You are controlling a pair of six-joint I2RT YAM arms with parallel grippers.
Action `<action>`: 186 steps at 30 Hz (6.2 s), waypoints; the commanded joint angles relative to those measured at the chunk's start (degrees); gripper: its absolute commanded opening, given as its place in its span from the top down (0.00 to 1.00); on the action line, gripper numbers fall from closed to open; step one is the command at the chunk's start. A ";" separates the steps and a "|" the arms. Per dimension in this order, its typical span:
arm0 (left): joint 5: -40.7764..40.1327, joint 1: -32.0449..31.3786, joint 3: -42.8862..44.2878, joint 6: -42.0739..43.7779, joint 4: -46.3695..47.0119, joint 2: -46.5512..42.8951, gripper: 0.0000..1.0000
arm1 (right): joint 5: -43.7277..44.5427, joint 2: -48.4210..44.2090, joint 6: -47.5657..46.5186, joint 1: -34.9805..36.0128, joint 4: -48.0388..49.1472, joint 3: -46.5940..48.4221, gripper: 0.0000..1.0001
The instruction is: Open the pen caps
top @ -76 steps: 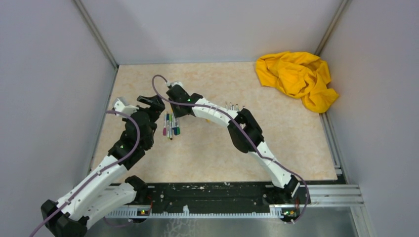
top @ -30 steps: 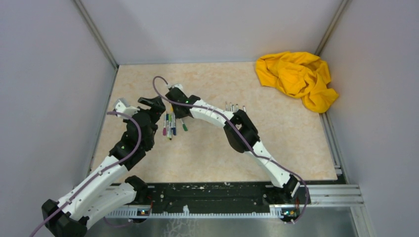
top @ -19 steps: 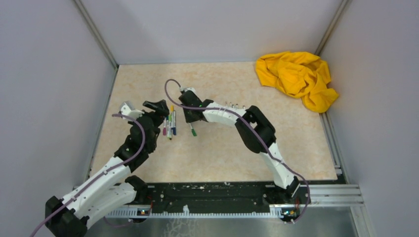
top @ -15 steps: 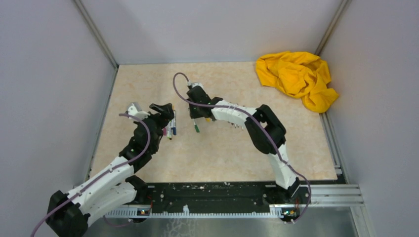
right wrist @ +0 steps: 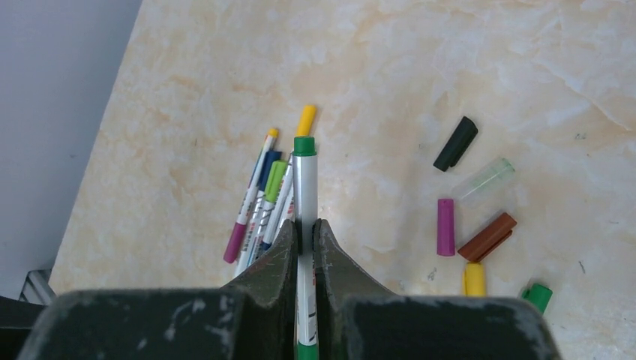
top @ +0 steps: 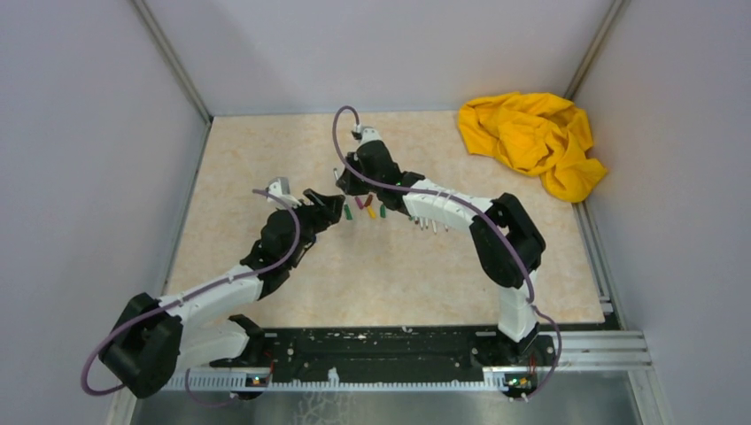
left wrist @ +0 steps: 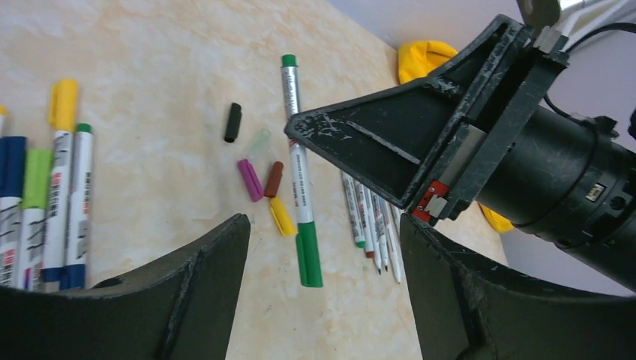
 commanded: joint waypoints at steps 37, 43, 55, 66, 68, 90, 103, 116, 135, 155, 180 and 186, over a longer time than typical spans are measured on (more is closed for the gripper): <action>27.29 4.99 5.31 -5.66 7.99 16.53 0.92 | -1.17 -7.60 1.10 -1.53 7.21 -5.97 1.00; 28.90 5.40 6.19 -3.75 7.01 16.39 1.00 | -1.86 -8.69 0.12 -1.56 7.68 -7.42 1.00; 32.35 5.58 9.25 -1.99 5.23 18.61 1.00 | -3.72 -8.01 -0.35 -1.54 7.03 -7.92 0.85; 32.42 5.69 9.73 -2.05 5.40 18.55 1.00 | -4.34 -6.57 -0.39 -1.55 6.59 -7.59 0.81; 32.41 5.74 9.81 -2.19 5.48 18.41 1.00 | -4.46 -6.45 -0.40 -1.56 6.62 -7.65 0.81; 34.75 5.84 9.93 -3.55 4.86 17.35 1.00 | -3.76 -4.36 -1.80 -1.54 5.63 -6.09 1.00; 30.63 0.48 2.25 -3.09 7.30 22.20 1.00 | -1.17 -4.35 -6.49 -3.73 7.45 3.41 1.00; 27.01 -4.98 -0.43 -6.07 6.28 22.81 1.00 | 2.45 -5.73 -7.63 -6.21 16.08 2.63 1.00; 11.53 -8.44 5.89 -7.33 -8.13 20.23 1.00 | 10.77 -11.58 -17.02 -4.52 23.19 -8.08 1.00; -0.84 -0.52 24.57 0.48 -25.06 34.59 0.85 | 16.06 -7.20 -13.90 -5.83 1.31 -11.56 1.00; -1.35 4.20 25.26 -0.46 -25.93 31.19 0.38 | 15.60 0.83 -10.46 -8.87 -2.70 -11.74 0.88; -4.64 6.56 25.73 0.80 -30.88 28.09 0.34 | 14.74 1.08 -10.44 -9.19 -2.33 -11.49 0.74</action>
